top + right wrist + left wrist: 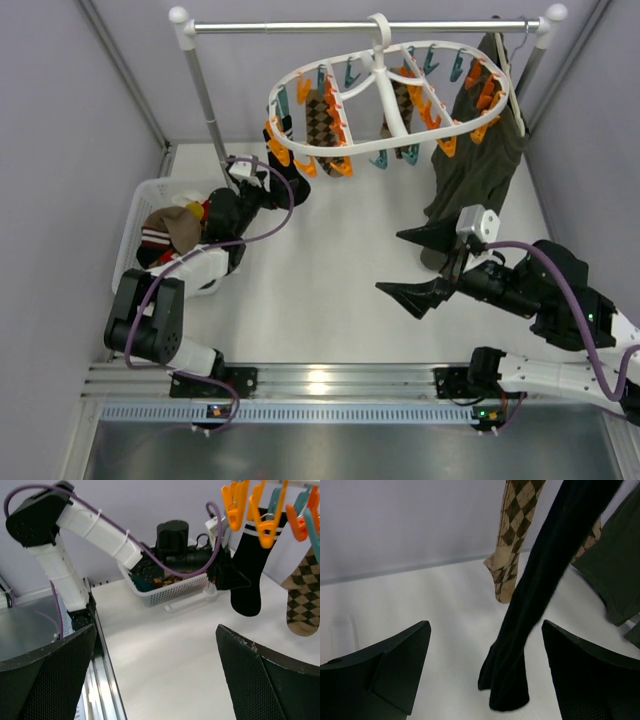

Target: Remove the socks clipped to the hanger

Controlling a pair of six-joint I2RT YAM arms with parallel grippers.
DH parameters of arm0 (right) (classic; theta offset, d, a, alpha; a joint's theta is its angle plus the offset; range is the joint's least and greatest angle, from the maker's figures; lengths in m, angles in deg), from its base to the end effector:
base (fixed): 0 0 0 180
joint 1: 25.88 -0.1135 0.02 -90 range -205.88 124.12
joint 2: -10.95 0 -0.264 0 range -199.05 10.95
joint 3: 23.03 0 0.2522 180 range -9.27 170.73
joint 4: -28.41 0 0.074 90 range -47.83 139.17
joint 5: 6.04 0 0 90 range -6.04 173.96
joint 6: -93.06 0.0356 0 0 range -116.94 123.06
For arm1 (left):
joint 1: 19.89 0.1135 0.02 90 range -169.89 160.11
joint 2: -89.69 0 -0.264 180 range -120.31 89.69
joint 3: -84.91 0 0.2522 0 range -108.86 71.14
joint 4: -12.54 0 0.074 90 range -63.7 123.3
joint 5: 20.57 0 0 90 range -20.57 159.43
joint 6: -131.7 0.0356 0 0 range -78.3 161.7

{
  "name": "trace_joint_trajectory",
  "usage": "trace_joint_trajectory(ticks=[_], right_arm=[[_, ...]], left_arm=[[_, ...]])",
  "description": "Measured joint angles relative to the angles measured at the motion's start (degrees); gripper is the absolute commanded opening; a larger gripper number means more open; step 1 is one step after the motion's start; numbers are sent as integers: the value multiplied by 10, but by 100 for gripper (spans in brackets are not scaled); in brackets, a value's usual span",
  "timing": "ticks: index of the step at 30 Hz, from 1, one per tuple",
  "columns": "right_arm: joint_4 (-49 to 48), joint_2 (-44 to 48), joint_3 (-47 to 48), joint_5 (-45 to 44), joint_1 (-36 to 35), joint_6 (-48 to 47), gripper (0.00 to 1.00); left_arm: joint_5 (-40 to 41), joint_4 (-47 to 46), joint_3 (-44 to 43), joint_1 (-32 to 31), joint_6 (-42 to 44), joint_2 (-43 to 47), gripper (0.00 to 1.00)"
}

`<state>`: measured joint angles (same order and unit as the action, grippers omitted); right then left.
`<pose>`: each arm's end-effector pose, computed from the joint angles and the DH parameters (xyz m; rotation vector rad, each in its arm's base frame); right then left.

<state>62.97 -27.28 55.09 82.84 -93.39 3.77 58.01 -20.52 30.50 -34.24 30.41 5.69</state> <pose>0.0447 0.1062 0.4488 -0.8400 1.3042 0.9423 0.3087 -0.0862 0.2581 0.2026 1.5194 -0.5079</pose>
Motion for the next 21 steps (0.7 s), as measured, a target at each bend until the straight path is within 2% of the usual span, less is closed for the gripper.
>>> trace_joint_trajectory(ticks=[1, 2, 3, 5, 10, 21], right_arm=[[0, 0, -4, 4, 0, -5, 99], [-2, 0, -9, 9, 0, -11, 99], [-2, 0, -12, 12, 0, -17, 100], [-6, 0, -20, 14, 0, -24, 100], [-16, 4, -30, 5, 0, -32, 100], [-33, 83, -40, -109, 0, 16, 99]], left_arm=[[-3, -1, -9, 0, 1, -7, 82], [-8, -2, -21, 1, 2, -16, 46], [-13, -3, -31, 1, 1, -22, 26], [-18, -6, -40, 0, 5, -26, 0], [22, -12, -35, -38, 26, -7, 0], [259, -28, 66, -257, 108, 206, 0]])
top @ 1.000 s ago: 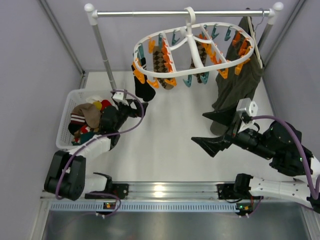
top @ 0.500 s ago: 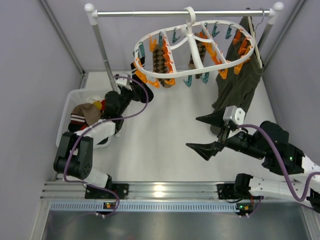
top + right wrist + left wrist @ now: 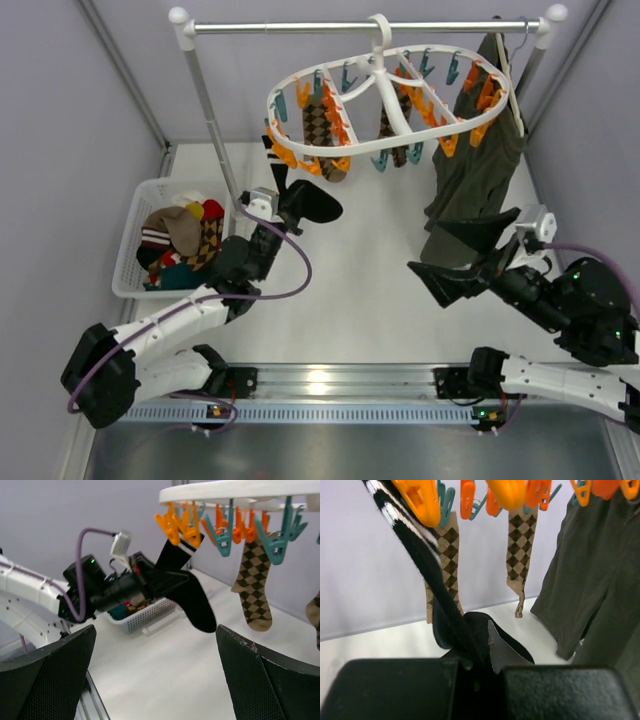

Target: Remove the socks clipped to the hanger

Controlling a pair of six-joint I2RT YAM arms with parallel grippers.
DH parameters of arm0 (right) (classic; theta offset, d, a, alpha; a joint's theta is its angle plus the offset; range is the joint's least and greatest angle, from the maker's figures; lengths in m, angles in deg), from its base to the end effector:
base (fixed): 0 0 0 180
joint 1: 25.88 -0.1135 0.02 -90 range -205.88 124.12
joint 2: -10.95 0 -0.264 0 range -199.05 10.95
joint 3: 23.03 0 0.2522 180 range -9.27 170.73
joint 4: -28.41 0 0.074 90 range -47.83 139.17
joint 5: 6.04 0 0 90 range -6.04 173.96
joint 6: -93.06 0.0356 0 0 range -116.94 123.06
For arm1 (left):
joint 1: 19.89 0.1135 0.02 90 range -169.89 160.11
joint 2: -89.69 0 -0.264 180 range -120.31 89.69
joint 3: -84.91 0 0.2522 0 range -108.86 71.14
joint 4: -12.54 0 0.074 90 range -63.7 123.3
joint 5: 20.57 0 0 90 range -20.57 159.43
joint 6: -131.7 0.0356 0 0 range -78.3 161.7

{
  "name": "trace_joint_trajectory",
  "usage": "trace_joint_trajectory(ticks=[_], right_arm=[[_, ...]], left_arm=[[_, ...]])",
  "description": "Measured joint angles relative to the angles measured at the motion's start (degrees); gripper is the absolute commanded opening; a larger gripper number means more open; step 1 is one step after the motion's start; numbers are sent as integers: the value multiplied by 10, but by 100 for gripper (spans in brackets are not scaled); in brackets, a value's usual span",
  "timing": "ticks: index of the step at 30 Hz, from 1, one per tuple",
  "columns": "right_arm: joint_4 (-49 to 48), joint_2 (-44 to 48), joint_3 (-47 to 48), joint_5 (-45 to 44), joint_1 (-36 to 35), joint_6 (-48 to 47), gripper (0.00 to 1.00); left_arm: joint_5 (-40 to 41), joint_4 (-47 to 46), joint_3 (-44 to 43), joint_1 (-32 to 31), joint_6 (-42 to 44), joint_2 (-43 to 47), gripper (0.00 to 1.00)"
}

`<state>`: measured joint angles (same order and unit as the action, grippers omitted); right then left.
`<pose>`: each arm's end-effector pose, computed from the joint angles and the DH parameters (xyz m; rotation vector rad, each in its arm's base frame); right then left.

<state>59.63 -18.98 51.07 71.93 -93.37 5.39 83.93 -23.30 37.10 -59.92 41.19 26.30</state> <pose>0.0368 0.0694 0.4453 -0.5948 1.2732 0.8810 0.1944 -0.1517 0.3194 0.2031 1.2252 -0.4616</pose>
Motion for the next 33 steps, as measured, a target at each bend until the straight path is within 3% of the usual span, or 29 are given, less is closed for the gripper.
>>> trace_joint_trajectory(ticks=[12, 21, 27, 33], right_arm=[[47, 62, 39, -124, 0, 60, 99], [106, 46, 118, -201, 0, 61, 99], [143, 4, 153, -239, 0, 70, 99], [182, -96, 214, -236, 0, 74, 96]], left_arm=[[252, -2, 22, -262, 146, 38, 0], [380, -2, 2, -315, 194, 26, 0], [408, -2, -19, -375, 222, 16, 0], [420, -5, -66, -416, 246, -46, 0]])
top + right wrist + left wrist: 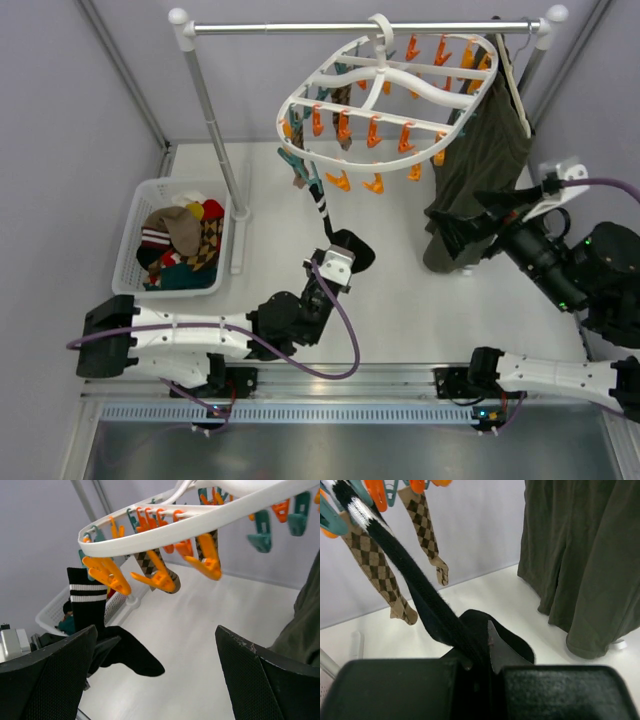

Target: Remove the socks clipped to the hanger

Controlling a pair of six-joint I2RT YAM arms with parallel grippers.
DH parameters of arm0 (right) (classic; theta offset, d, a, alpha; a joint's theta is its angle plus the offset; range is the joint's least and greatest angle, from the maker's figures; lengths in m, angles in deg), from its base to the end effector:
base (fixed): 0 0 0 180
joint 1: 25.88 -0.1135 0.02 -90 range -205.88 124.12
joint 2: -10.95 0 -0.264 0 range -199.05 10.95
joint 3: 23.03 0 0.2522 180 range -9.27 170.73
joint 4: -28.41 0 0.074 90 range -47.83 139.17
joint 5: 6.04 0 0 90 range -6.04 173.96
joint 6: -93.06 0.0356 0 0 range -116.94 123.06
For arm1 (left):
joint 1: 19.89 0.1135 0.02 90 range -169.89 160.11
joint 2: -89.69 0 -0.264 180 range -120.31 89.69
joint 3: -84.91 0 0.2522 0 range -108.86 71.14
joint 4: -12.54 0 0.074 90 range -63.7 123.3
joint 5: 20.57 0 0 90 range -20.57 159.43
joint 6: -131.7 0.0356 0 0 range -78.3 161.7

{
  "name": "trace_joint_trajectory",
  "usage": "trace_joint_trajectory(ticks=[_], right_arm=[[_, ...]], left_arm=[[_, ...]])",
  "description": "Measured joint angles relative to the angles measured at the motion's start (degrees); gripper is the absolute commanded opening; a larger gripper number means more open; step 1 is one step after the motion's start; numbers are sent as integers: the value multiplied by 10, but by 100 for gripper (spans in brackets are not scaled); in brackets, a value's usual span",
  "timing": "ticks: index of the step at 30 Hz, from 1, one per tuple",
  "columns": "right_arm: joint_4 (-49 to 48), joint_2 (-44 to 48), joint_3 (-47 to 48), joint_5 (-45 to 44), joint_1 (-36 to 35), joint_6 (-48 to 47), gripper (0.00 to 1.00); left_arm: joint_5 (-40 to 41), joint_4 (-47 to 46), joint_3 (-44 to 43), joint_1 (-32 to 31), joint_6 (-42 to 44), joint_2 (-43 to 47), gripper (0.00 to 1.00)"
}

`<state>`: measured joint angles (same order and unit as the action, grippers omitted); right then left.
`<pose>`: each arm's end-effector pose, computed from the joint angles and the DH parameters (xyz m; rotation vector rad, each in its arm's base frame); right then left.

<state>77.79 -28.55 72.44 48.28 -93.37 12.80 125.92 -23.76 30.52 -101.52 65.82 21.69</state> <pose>0.0420 0.0472 0.5022 -0.2367 1.4915 0.6376 0.0661 -0.2456 0.3351 0.3287 1.3208 -0.2665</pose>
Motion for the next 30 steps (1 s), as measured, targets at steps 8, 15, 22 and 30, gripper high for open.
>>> trace_joint_trajectory(ticks=[8, 15, 22, 30], right_arm=[[28, -116, 59, 50, 0, 3, 78], [32, -198, 117, 93, 0, 9, 67], [40, -278, 186, 124, -2, 4, 61], [65, -356, 272, 110, -21, -8, 56]], left_arm=[[27, 1, -43, -9, 15, -65, 0], [48, 0, -58, -9, 16, -106, 0], [56, 0, -88, -9, 27, -160, 0], [61, 0, -108, -9, 42, -196, 0]])
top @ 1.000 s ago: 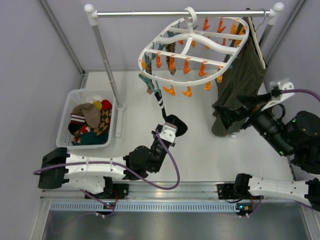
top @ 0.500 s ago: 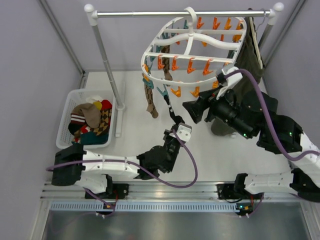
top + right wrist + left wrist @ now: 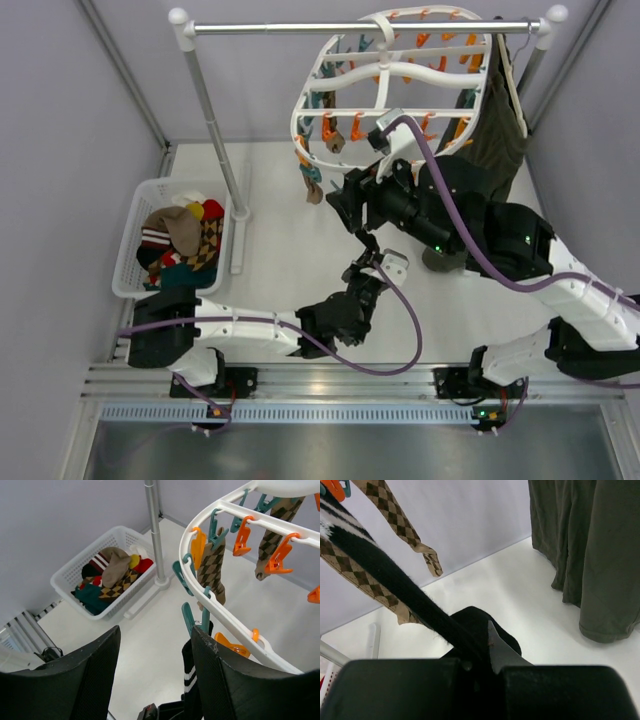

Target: Remove the socks clipped to the hanger

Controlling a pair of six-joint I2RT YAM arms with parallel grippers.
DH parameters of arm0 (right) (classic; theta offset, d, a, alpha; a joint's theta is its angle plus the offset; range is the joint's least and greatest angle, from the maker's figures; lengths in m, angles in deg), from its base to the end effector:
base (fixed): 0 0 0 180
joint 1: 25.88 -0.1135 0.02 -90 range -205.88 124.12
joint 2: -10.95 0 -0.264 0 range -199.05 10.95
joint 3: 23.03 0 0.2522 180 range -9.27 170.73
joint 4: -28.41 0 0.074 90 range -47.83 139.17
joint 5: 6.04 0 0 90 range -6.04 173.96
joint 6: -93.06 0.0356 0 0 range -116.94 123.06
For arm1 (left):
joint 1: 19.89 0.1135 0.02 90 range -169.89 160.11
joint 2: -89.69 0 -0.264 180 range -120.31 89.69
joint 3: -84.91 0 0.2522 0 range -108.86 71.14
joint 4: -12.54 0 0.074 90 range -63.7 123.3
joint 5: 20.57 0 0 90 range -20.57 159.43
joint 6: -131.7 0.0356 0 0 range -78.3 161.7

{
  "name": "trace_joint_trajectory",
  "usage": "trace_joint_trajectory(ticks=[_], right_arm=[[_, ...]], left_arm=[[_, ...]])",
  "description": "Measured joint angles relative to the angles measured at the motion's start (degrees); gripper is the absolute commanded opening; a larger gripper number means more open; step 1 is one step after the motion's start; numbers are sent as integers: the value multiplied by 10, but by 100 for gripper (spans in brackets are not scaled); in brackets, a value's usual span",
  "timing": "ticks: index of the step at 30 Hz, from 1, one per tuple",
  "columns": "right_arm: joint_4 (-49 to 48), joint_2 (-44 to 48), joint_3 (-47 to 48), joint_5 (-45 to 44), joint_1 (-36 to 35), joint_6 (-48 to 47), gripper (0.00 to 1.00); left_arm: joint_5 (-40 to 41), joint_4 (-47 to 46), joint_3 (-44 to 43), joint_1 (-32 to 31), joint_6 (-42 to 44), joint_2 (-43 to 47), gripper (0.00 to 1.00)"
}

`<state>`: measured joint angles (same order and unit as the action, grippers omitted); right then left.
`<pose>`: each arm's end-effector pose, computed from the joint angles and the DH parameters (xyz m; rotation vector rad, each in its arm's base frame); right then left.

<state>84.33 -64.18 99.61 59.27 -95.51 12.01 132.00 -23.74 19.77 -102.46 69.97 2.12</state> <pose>0.0932 0.2084 0.5391 -0.5874 1.6456 0.6475 0.0740 -0.3228 0.3027 0.4421 1.3920 -0.0482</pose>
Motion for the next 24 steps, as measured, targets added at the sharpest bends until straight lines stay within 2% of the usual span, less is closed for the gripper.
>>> trace_joint_trajectory(ticks=[10, 24], right_arm=[[47, -50, 22, -86, -18, -4, 54], [37, -83, 14, -186, -19, -34, 54]], left_arm=[[0, 0, -7, 3, 4, -8, 0], [-2, 0, -7, 4, 4, -8, 0]])
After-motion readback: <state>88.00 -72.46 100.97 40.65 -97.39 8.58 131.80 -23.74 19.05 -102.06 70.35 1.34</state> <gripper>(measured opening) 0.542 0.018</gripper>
